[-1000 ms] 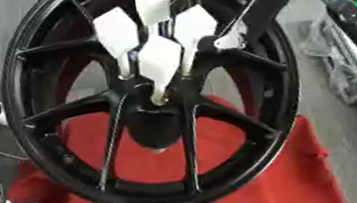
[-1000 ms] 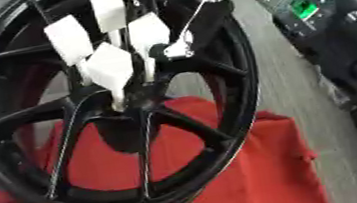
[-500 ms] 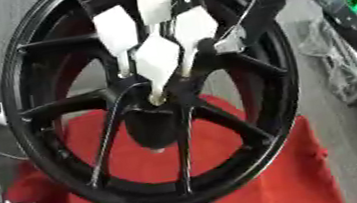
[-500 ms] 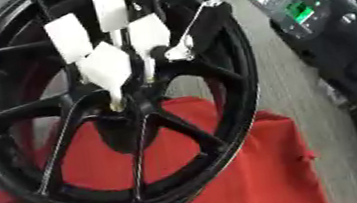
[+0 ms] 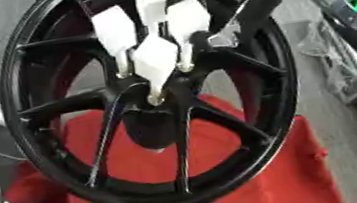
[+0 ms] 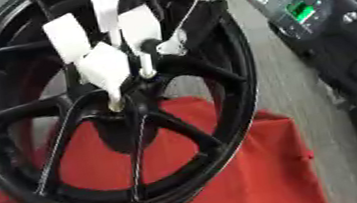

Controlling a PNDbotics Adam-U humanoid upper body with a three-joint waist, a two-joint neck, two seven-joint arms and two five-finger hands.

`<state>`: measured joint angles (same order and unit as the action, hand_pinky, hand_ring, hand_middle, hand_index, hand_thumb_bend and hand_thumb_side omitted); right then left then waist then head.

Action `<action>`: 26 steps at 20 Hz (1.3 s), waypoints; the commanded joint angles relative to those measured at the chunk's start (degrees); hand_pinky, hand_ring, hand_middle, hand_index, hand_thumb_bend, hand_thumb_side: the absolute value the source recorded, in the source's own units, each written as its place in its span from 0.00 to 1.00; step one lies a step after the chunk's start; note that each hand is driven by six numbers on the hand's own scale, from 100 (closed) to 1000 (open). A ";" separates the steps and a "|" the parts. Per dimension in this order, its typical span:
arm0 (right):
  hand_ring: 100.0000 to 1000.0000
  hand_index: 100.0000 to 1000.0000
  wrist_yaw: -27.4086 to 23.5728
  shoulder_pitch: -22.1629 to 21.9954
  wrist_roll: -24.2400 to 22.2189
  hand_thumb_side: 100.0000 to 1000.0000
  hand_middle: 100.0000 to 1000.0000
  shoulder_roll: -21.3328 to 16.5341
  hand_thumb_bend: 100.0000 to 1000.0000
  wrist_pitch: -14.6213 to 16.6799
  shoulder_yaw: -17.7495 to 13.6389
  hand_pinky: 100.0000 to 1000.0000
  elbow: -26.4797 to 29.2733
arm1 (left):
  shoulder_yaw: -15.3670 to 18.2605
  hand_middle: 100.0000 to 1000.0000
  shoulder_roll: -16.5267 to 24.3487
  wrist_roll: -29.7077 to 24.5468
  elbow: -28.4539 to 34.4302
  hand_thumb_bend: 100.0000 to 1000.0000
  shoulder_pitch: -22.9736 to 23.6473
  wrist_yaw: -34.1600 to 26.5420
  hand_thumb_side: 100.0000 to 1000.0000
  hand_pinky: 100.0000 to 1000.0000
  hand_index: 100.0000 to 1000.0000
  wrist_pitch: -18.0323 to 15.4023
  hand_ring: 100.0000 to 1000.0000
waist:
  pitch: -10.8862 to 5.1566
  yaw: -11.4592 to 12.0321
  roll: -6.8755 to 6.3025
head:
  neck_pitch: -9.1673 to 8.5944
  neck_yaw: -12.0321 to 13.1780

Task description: Pull the pin out of the wheel hub.

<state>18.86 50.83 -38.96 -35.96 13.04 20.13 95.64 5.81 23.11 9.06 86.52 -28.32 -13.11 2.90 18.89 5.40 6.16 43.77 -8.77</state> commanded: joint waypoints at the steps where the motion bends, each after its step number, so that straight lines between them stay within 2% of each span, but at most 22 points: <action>1: 0.37 0.35 -2.25 0.90 0.15 0.19 0.20 -2.96 0.00 -1.23 -2.07 0.63 2.51 | 0.25 0.68 0.96 0.16 0.85 0.03 -0.56 0.30 0.81 0.61 0.73 0.06 0.79 | -1.16 -0.19 -0.33 | 0.34 -0.17; 7: 0.35 0.34 -9.85 0.04 -0.08 0.17 0.18 -8.85 0.00 -4.22 -6.70 0.62 9.11 | 0.51 0.68 1.33 0.47 0.75 0.03 -0.09 0.36 0.81 0.61 0.73 0.07 0.79 | -1.45 -0.99 -0.17 | 0.34 0.34; 12: 0.33 0.32 -21.01 -5.20 5.16 0.07 0.17 -16.68 0.00 -8.17 -14.28 0.63 14.53 | 0.80 0.68 1.68 0.79 0.69 0.03 0.36 0.48 0.81 0.61 0.73 0.17 0.79 | -1.62 -2.01 -0.09 | 0.34 1.23; 16: 0.33 0.32 -27.11 -16.27 14.77 0.03 0.16 -24.09 0.00 -9.70 -23.67 0.63 17.38 | 1.21 0.68 2.04 1.18 0.73 0.03 0.73 0.45 0.81 0.61 0.73 0.05 0.79 | -1.45 -3.06 -0.31 | 0.22 2.43; 19: 0.33 0.32 -27.70 -28.09 22.91 0.00 0.17 -26.03 0.00 -9.72 -31.03 0.64 18.72 | 1.55 0.68 2.26 1.49 0.77 0.03 0.93 0.41 0.81 0.61 0.73 -0.06 0.79 | -1.06 -3.99 -0.76 | -0.35 3.88; 22: 0.33 0.34 -24.84 -39.83 29.60 0.00 0.19 -23.70 0.00 -8.98 -37.21 0.66 18.92 | 1.87 0.68 2.40 1.80 0.86 0.02 1.00 0.35 0.81 0.61 0.73 -0.20 0.79 | -0.65 -4.70 -1.24 | -0.90 5.23; 24: 0.35 0.36 -22.39 -46.12 32.36 0.00 0.21 -20.27 0.00 -8.37 -40.14 0.67 18.94 | 2.00 0.68 2.45 1.95 0.93 0.02 0.98 0.28 0.81 0.61 0.73 -0.29 0.79 | -0.48 -4.97 -1.52 | -1.21 5.94; 26: 0.40 0.42 -19.37 -51.09 33.76 0.01 0.27 -16.03 0.00 -7.96 -42.37 0.71 18.95 | 2.05 0.68 2.43 1.98 1.04 0.02 0.92 0.20 0.81 0.61 0.73 -0.38 0.79 | -0.31 -5.15 -1.85 | -1.67 6.67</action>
<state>-2.10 -0.11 -6.70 -52.60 4.80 -19.66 113.60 7.24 23.73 10.82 86.51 -26.81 -12.85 2.65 19.44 0.40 4.45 42.97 -2.62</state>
